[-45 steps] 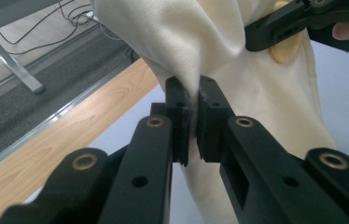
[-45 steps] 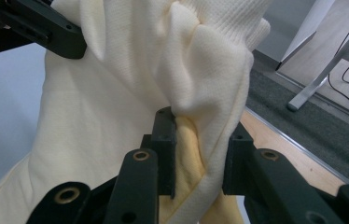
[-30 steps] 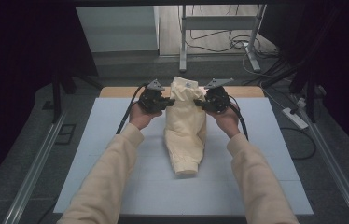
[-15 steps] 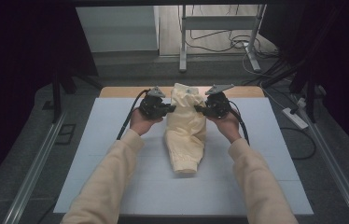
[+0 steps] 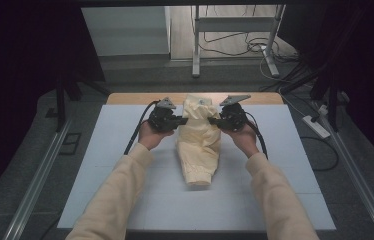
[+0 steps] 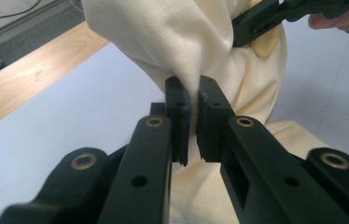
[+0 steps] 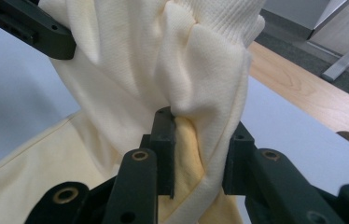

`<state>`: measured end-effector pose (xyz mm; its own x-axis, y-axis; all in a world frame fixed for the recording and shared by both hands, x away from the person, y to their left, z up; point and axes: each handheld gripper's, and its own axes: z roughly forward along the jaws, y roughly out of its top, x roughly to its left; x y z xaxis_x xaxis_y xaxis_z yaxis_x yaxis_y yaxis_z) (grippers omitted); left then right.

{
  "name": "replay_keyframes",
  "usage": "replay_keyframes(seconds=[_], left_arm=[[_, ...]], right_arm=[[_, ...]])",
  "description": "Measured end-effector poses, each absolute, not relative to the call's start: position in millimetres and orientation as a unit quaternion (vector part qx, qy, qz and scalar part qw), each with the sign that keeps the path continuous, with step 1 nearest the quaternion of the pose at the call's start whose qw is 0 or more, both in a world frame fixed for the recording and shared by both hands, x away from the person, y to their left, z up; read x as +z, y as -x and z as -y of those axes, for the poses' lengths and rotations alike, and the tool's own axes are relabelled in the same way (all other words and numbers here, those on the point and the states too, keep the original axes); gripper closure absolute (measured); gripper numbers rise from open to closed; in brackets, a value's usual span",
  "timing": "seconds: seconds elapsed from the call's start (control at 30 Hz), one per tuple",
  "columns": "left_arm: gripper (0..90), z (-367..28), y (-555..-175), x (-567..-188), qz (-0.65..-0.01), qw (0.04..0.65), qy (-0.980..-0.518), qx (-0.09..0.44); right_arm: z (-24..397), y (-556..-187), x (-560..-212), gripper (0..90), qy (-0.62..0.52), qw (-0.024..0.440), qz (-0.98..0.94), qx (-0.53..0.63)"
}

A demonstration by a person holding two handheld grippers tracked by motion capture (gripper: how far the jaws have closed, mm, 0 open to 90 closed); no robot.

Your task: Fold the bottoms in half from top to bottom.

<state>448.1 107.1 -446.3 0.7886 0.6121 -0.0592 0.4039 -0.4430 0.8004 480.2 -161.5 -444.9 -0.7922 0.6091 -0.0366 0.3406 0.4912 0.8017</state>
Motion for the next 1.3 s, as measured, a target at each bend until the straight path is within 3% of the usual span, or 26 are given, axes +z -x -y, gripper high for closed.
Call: replay_keyframes(seconds=[1.3], left_arm=[[80.9, -108.1, -418.1, -473.7, -0.282, 0.419, -0.858, 0.093]], right_arm=[[168.0, -446.8, -474.5, 69.9, -0.263, 0.129, -0.859, 0.419]])
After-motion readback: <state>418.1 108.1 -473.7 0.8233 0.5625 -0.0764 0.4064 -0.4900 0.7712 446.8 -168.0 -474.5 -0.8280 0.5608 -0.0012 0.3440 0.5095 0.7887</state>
